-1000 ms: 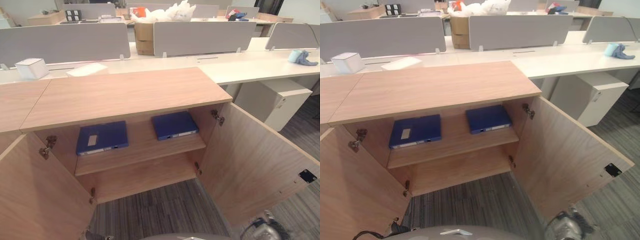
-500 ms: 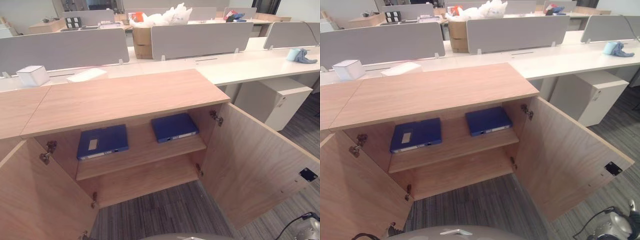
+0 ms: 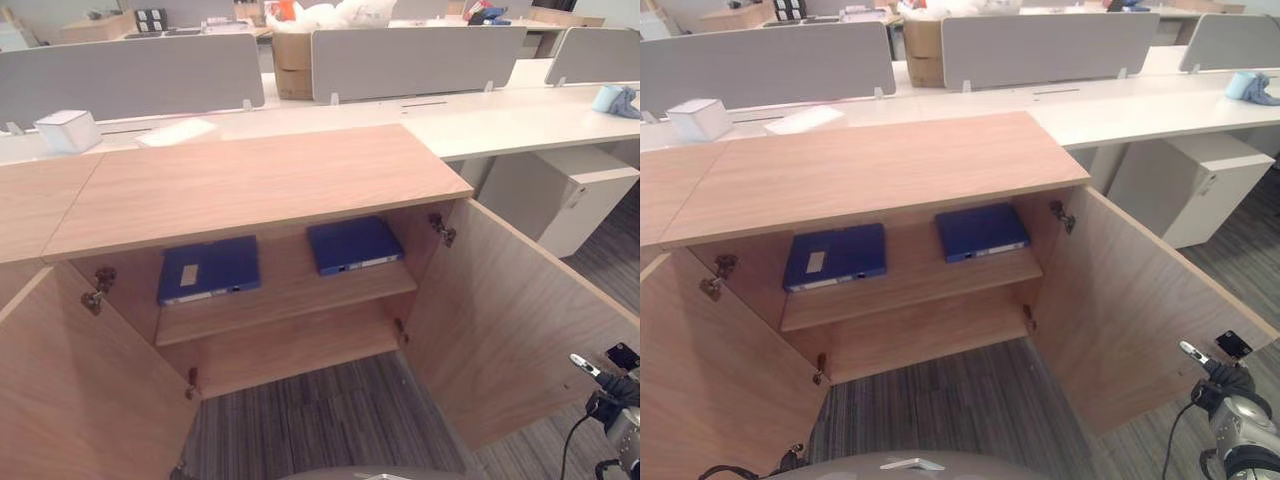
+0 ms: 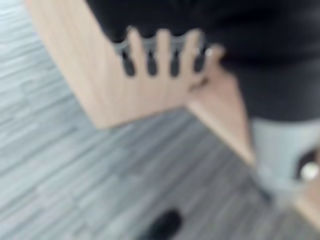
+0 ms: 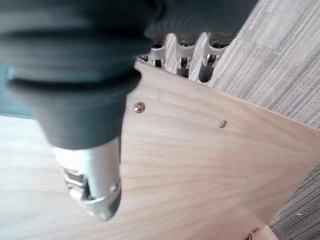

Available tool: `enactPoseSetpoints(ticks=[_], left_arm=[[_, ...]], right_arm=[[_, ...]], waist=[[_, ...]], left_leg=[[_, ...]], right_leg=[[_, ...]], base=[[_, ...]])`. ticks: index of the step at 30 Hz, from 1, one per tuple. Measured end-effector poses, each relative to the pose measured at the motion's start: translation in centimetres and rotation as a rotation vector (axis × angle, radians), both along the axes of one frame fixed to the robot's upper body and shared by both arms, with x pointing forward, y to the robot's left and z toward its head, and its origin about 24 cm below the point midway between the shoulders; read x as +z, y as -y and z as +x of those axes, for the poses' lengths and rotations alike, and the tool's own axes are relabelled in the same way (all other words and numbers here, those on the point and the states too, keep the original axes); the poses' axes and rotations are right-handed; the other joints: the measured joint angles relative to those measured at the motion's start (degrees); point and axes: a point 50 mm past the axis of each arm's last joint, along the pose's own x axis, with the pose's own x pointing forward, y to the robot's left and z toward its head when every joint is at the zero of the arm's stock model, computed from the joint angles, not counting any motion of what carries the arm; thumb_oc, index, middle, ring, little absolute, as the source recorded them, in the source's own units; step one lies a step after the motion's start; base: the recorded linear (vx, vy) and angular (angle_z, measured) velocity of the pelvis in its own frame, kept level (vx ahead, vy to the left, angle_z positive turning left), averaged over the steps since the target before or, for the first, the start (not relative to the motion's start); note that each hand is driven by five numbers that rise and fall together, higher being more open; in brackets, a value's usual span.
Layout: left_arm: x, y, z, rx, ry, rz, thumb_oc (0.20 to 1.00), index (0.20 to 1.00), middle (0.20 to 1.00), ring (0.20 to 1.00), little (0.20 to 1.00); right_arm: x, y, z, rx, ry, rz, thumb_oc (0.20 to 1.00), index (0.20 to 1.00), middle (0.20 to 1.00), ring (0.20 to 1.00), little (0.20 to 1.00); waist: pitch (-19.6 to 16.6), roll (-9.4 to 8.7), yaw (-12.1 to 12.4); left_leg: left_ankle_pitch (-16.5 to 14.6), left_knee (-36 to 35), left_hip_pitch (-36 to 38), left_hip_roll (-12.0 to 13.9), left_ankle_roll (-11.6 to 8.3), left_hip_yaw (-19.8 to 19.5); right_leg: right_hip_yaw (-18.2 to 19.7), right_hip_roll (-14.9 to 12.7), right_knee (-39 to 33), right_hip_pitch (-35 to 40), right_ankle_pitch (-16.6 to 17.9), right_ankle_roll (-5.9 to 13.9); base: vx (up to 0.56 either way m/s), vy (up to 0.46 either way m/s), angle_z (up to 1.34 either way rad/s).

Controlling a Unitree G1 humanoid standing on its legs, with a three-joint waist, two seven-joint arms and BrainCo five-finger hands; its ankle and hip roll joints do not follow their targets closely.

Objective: Put the empty folder in the office cabinet

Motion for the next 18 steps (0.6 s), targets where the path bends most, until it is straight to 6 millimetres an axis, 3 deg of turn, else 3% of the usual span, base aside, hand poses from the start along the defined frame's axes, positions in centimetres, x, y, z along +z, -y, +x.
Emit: enactPoseSetpoints(ticks=[10, 14, 16, 18], left_arm=[[0.0, 0.0, 0.2, -0.01, -0.001, -0.014, 1.0, 1.0, 1.0, 1.0, 1.0], [0.0, 0.0, -0.1, -0.001, 0.0, -0.025, 1.0, 1.0, 1.0, 1.0, 1.0], [0.1, -0.1, 0.3, -0.001, 0.013, -0.027, 1.0, 1.0, 1.0, 1.0, 1.0], [0.6, 0.1, 2.8, 0.017, 0.106, -0.045, 1.0, 1.0, 1.0, 1.0, 1.0]], right_arm=[[-0.1, -0.3, 0.2, 0.055, -0.028, -0.007, 1.0, 1.0, 1.0, 1.0, 1.0], [0.5, -1.4, 0.9, 0.205, -0.058, -0.034, 1.0, 1.0, 1.0, 1.0, 1.0], [0.7, -1.5, 1.1, 0.245, -0.064, -0.04, 1.0, 1.0, 1.0, 1.0, 1.0], [0.8, -2.8, 1.7, 0.387, -0.123, -0.052, 1.0, 1.0, 1.0, 1.0, 1.0]], waist=[[0.9, 0.21, -0.1], [1.2, 0.77, -1.5], [1.3, 0.91, -1.7], [2.6, 1.15, -1.9]], left_leg=[[-0.5, 0.0, -0.2, 0.2, -0.22, 0.0], [0.5, 0.0, -1.0, 0.3, -0.18, -0.2], [0.4, 0.0, -1.6, 0.4, -0.32, 0.0], [2.5, 0.6, -3.8, 0.5, -0.87, -1.6]], right_leg=[[0.1, 0.1, 0.0, 0.0, -0.2, 0.2], [0.4, 0.3, 0.1, -1.2, 0.1, 0.13], [0.5, 0.4, 0.0, -1.9, 0.2, -0.07], [0.6, 0.4, 0.3, -4.9, 2.3, -0.59]], base=[[-0.02, -0.031, 0.0], [-0.15, -0.027, -0.06], [-0.22, 0.038, -0.11], [-0.25, 0.112, -0.1]])
